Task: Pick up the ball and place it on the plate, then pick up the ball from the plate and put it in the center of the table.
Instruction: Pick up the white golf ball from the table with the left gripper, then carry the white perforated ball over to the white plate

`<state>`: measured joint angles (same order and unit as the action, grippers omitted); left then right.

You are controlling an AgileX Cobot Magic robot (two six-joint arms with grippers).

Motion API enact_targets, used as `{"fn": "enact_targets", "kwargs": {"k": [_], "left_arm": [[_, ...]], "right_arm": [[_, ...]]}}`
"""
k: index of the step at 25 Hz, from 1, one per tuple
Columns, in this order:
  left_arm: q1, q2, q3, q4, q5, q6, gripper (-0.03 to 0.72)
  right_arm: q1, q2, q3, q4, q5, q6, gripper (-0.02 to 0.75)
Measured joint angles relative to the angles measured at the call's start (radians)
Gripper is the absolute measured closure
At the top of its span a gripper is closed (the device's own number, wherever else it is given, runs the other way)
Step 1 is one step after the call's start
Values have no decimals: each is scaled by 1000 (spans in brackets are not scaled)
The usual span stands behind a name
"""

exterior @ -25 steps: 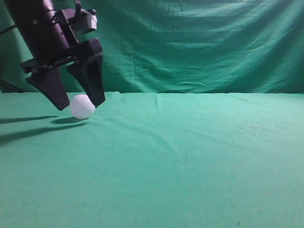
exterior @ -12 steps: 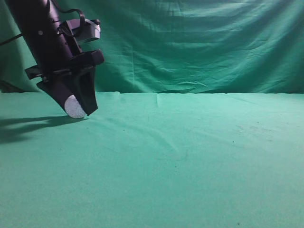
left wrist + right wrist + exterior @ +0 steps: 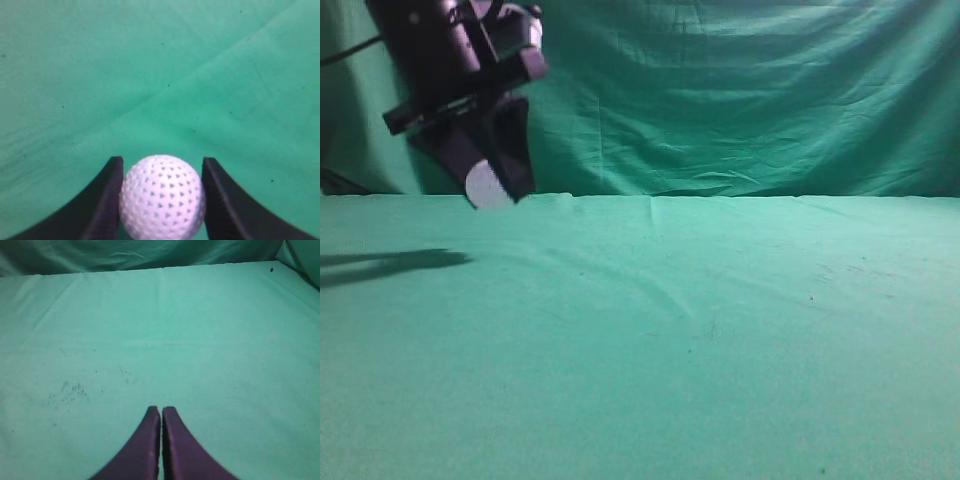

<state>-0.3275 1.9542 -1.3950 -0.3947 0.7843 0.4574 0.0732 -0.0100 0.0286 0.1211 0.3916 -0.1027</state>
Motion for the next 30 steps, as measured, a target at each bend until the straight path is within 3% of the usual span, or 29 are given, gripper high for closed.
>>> {"fn": "enact_targets", "kwargs": {"k": [6, 18, 23, 30], "left_arm": [[0, -124, -23, 64, 58, -118, 363], [4, -391, -15, 362, 206, -332, 363], [103, -463, 95, 387, 210, -363, 363], [256, -575, 226, 387, 183, -373, 363]], "right_arm": [[0, 0, 0, 0, 0, 0, 738], [0, 0, 0, 10, -44, 0, 738], [0, 0, 2, 163, -238, 0, 738], [0, 0, 2, 201, -353, 2, 738]]}}
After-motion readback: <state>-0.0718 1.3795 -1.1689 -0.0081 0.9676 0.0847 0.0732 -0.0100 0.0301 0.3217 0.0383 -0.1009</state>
